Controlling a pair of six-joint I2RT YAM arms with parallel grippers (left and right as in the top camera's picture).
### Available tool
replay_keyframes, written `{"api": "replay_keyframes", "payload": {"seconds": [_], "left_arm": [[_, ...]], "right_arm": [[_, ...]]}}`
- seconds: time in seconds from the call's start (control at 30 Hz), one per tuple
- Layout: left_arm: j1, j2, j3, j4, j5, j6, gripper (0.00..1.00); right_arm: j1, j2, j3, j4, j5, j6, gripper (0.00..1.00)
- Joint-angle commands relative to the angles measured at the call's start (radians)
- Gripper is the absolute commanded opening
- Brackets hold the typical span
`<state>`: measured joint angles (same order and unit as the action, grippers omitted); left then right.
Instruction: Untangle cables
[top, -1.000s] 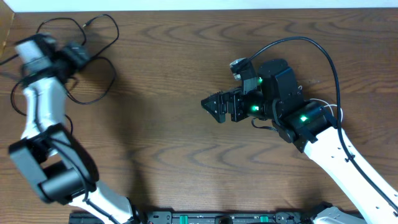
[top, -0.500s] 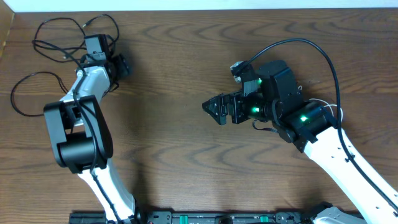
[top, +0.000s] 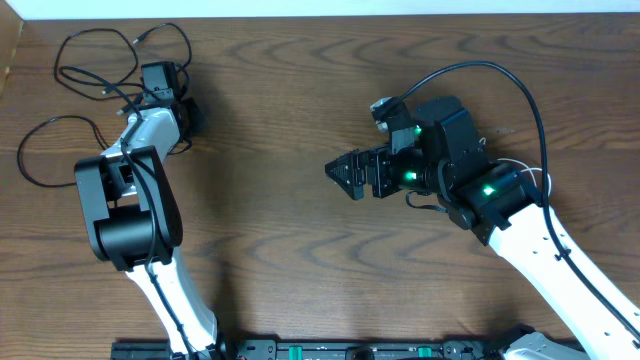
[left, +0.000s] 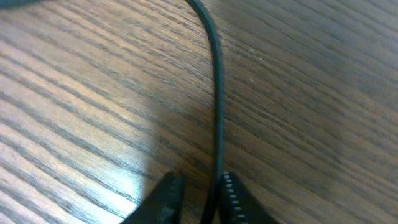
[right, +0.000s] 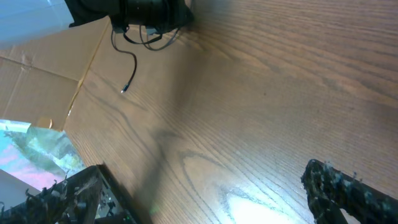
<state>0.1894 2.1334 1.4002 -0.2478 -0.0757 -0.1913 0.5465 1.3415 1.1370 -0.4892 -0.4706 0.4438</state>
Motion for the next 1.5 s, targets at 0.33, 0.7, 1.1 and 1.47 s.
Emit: {"api": "replay_keyframes", "payload": {"seconds": [0.33, 0.7, 1.1, 1.47], "left_arm": [[0.008, -0.018, 0.006, -0.001, -0.097, -0.289, 0.08], [0.039, -0.056, 0.006, -0.033, -0.146, -0.474, 0.08], [0.057, -0.105, 0.006, -0.034, -0.147, -0.430, 0.31], [0.201, -0.214, 0.006, -0.054, -0.154, -0.431, 0.71]], "right_arm": [[0.005, 0.001, -0.001, -0.001, 0.008, 0.004, 0.99], [0.005, 0.001, -0.001, -0.002, 0.008, 0.004, 0.99], [0.005, 0.001, -0.001, -0.005, 0.007, 0.004, 0.99], [0.005, 0.001, -0.001, -0.027, 0.008, 0.004, 0.99]]}}
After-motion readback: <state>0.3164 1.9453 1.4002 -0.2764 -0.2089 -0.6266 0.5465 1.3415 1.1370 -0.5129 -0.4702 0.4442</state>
